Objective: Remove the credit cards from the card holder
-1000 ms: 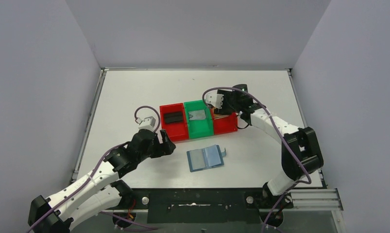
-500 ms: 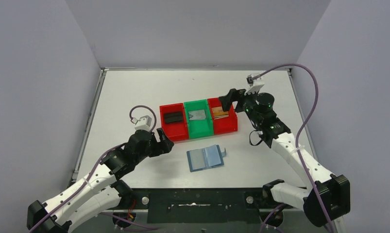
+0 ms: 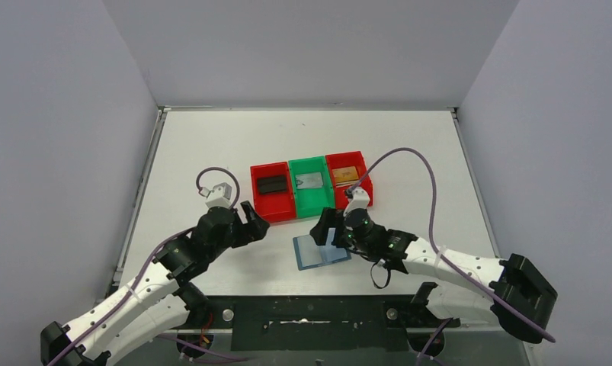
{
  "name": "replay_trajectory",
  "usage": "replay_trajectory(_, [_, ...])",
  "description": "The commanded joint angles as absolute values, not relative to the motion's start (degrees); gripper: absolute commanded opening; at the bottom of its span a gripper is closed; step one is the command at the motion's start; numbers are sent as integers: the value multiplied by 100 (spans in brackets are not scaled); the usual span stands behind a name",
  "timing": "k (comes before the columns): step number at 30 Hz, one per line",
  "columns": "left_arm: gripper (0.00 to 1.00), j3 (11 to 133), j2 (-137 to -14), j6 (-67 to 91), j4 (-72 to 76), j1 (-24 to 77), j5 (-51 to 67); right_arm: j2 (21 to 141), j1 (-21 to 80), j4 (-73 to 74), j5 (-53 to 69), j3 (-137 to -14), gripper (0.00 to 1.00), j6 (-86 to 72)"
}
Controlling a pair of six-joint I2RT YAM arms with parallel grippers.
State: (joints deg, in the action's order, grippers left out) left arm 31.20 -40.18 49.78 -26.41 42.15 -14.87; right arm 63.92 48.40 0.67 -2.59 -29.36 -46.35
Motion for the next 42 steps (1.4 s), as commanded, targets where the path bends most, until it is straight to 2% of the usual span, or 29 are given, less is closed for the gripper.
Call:
replay_trajectory(1, [77,3135,-3925,5089,-2597,4173,-1616,6577,5718,530,-2245,-3463,88,-5123])
replay_trajectory(8, [77,3081,-3984,5131,-2545,4169,-1506,7677,6189,928,-2120,-4115,75,-5088])
replay_trajectory(13, [77,3074,-4024,5155,-2479,4166,-1435,8384,6281,1324,-2105,-4602,70,-5098])
replay_trajectory(25, [77,3106,-4084,5098,-2498,4166,-1407,9191,6375,1452,-1792,-4910,72,-4823])
replay_trajectory(28, [77,3079,-4101,5106,-2475,4166,-1400,9322,6380,1511,-1804,-4909,70,-4856])
replay_trajectory(37, [77,2997,-4194,5099,-2299,4166,-1223,9282,6351,1186,-1721,-4663,49,-5004])
replay_trajectory(42, [77,3027,-4383,5007,-2167,4166,-1048,8932,6149,443,-1172,-4272,47,-4976])
